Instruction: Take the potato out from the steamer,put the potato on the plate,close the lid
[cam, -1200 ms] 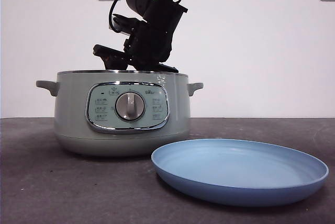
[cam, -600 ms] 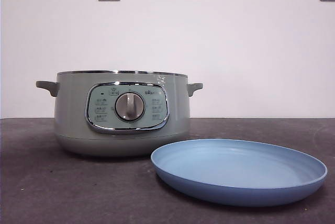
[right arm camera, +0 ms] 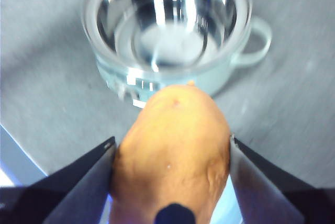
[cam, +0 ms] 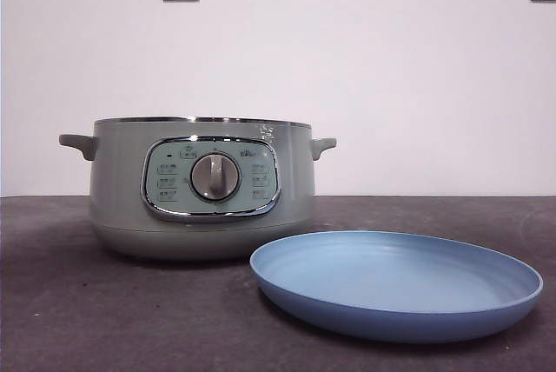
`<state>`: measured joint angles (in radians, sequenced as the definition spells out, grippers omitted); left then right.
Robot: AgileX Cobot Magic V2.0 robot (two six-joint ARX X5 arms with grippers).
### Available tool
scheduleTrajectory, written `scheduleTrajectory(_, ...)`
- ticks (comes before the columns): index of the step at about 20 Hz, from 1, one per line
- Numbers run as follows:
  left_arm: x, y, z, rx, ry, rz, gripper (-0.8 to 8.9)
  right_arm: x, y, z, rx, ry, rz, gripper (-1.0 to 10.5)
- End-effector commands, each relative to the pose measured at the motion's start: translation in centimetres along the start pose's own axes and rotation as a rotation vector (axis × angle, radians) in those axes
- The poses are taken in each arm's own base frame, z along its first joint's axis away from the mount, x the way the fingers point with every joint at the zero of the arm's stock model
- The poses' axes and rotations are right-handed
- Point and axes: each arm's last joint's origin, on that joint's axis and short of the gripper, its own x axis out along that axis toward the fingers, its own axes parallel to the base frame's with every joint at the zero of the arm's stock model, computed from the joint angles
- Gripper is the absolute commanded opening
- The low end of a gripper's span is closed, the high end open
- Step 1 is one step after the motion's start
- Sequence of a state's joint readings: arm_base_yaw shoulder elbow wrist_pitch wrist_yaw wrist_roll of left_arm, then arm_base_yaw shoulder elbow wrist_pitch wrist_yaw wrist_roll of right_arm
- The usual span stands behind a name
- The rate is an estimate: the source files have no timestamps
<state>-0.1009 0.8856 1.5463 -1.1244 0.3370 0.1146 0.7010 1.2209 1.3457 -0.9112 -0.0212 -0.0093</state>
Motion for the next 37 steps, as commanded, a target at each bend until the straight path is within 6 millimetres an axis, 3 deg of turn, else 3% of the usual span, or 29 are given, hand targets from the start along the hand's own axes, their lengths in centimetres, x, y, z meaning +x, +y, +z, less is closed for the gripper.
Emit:
scheduleTrajectory(1,-0.8,-0.2,0.5,0.025,-0.067,-0.002,-0.09,3.3,-0.1,-2.9,0.059,0.054,-0.002,-0.2)
scheduleTrajectory(5,-0.8,-0.2,0.4,0.022,-0.057,-0.003,-0.09,8.4,-0.1,-7.2,0.118,0.069,0.003,-0.2)
scheduleTrajectory(8,-0.8,-0.2,0.4,0.022,-0.057,-0.004,-0.09,11.2,-0.1,-9.7,0.131,0.078,-0.001,-0.2)
scheduleTrajectory(17,0.4,0.2,0.8,0.02,-0.033,-0.019,-0.09,16.8,-0.3,-12.5,0.135,0.166,-0.012,-0.2)
scheduleTrajectory(20,1.6,0.5,1.3,0.02,-0.028,-0.062,-0.09,16.9,-0.3,-12.5,0.137,0.17,-0.013,0.1)
scheduleTrajectory(22,2.7,0.8,1.6,0.027,-0.016,-0.078,-0.09,16.7,-0.3,-12.4,0.139,0.162,-0.026,2.1)
scheduleTrajectory(24,4.4,1.1,2.3,0.036,-0.021,-0.131,-0.09,16.5,-0.4,-12.3,0.138,0.151,-0.038,4.9)
scheduleTrajectory(25,5.4,1.2,2.7,0.042,-0.022,-0.149,-0.09,16.4,-0.4,-12.2,0.138,0.147,-0.038,5.6)
scheduleTrajectory(31,13.2,1.5,3.8,0.094,0.035,-0.234,-0.09,15.0,-0.3,-11.4,0.138,0.083,-0.037,5.7)
scheduleTrajectory(37,20.9,0.8,3.6,0.172,0.083,-0.234,-0.09,9.0,-0.4,-10.2,0.154,-0.073,-0.084,5.7)
